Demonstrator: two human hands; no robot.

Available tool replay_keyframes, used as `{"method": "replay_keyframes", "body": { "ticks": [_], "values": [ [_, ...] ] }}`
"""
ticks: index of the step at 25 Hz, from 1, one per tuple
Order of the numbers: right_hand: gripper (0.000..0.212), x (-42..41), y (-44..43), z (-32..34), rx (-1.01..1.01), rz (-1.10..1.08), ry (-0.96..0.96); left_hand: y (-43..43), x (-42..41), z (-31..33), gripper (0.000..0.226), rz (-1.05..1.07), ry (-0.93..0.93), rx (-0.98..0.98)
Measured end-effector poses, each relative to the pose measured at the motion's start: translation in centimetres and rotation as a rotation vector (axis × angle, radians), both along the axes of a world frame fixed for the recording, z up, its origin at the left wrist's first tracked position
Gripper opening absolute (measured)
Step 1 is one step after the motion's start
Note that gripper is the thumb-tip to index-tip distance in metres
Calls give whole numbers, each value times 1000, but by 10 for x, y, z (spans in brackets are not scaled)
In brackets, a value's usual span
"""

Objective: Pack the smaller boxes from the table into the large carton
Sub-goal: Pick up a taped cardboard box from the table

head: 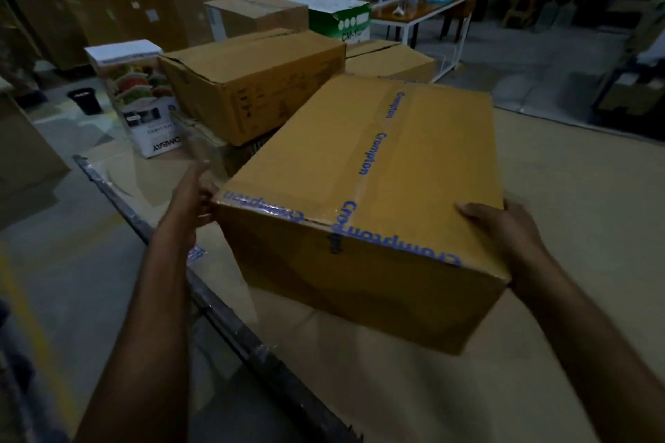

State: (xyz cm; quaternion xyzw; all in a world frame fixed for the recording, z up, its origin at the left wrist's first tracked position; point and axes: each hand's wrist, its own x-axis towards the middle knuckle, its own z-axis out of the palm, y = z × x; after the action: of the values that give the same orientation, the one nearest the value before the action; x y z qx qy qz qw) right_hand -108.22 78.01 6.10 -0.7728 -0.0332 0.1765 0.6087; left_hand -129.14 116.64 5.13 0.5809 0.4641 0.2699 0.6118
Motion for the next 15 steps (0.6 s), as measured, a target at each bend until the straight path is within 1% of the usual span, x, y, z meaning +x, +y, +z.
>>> {"method": "replay_keyframes", "body": {
  "ticks": [1, 2, 3, 4, 6, 8, 10, 11, 12, 14, 15],
  "values": [
    [74, 9, -22, 3, -40, 75, 73, -13, 0, 4, 45, -186, 52, -43],
    [75, 15, -36, 3, -68, 143, 143, -23, 2, 9, 49, -327, 61, -96],
    [78, 16, -44, 3, -78, 201, 196, -32, 5, 15, 59, -407, 25, -156],
    [80, 18, -47, 2, -75, 228, 219, -40, 9, 21, 69, -443, -7, -195],
    [80, 24, -53, 2, -19, 191, 208, -57, 16, 31, 81, -482, -43, -251],
    [84, 32, -66, 3, 43, 168, 200, -79, 15, 37, 74, -477, -57, -264],
    [86, 40, -89, 8, 72, 207, 190, -107, 10, 40, 66, -470, -65, -230],
    [82, 43, -105, 10, 86, 237, 180, -125, 7, 42, 66, -448, -76, -197],
    [73, 44, -122, 12, 104, 254, 180, -143, 2, 44, 62, -427, -92, -178],
    [59, 46, -159, 21, 115, 283, 173, -192, -11, 60, 36, -438, -114, -167],
    [57, 48, -178, 28, 117, 301, 194, -214, -17, 61, 29, -401, -105, -152]
  ]
}}
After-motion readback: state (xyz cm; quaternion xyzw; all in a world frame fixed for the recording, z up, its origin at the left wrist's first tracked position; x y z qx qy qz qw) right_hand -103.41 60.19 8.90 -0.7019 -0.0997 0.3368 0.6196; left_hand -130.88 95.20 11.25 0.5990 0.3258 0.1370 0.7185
